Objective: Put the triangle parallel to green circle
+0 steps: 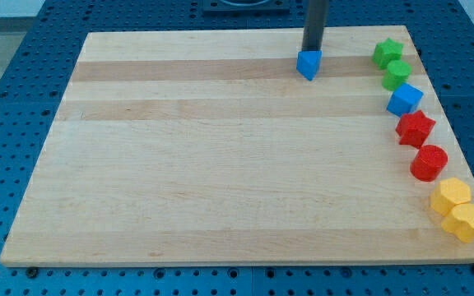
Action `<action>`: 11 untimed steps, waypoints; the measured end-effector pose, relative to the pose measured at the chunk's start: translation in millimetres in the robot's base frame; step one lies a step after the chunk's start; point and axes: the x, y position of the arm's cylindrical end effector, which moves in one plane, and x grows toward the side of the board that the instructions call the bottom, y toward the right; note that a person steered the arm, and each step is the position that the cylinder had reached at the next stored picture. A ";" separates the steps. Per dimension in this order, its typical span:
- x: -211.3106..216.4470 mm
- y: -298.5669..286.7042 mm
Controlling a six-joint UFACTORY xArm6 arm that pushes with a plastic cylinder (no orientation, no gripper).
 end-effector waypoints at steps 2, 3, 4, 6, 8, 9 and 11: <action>11.1 35.1; 30.0 33.0; 35.8 13.2; 36.6 -58.7; 59.3 -84.2; 68.2 -88.6; 41.9 -67.7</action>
